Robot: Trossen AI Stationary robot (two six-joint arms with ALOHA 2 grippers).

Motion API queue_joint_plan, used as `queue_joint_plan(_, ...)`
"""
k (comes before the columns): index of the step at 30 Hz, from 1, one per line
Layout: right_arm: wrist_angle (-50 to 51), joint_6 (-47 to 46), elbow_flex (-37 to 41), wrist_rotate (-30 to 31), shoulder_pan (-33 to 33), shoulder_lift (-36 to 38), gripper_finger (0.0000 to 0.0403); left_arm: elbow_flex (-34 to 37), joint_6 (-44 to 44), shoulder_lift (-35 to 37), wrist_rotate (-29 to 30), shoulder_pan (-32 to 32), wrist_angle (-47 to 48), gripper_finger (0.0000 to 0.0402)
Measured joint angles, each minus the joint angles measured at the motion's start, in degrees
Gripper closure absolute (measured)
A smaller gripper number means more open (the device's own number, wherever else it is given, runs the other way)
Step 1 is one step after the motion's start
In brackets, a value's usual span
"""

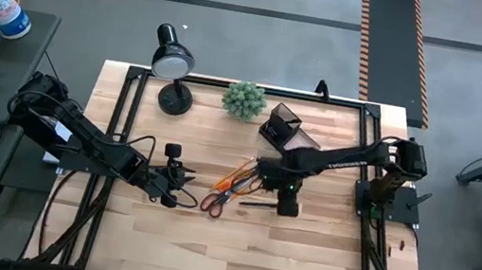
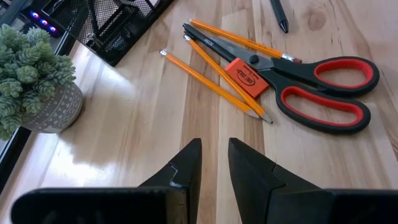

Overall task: Pick and place office supplies into organizer
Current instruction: Put the bottom black ballpen into the black desk organizer

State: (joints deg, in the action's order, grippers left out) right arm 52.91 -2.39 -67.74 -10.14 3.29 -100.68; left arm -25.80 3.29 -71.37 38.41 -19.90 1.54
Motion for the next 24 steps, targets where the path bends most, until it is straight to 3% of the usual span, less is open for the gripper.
queue_joint_plan(8,-8.2,-4.3,1.8,6.9,5.7,-0.2,0.0318,0.0,0.0,0.0,0.0,0.0,-0.1,0.0334)
queue_joint_plan(24,-21.5,-9.2,9.6,8.2,7.0,-0.2,0.0319,0.0,0.6,0.0,-0.7,0.0,-2.1,0.0334)
